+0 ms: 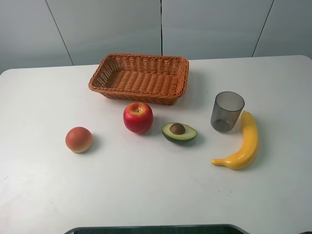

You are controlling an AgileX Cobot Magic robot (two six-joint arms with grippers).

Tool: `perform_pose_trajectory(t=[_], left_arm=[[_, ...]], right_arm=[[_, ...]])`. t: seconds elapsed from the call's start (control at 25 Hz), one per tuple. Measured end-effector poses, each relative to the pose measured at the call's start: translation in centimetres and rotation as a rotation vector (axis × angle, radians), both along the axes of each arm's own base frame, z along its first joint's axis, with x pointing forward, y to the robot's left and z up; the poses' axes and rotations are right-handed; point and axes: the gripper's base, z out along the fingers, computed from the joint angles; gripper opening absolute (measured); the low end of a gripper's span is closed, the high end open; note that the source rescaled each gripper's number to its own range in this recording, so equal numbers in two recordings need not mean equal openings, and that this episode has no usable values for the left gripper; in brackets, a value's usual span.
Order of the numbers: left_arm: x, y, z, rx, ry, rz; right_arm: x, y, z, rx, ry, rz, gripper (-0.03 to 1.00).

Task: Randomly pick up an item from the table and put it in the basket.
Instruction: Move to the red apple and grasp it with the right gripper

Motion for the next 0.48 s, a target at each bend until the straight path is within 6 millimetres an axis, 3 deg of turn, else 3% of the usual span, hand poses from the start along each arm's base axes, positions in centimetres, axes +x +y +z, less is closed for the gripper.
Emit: perform_pose_trajectory(t=[0.2,0.48], left_arm=[[0.0,0.0,0.0,0.000,0.000,0.000],[0.0,0.0,0.0,0.000,0.000,0.000]], right_arm=[[1.6,3.0,-0.8,-0.061,0.059,0.239,1.00],[3.4,10.3,-2.6,-0.222,0.153,0.608,1.00]])
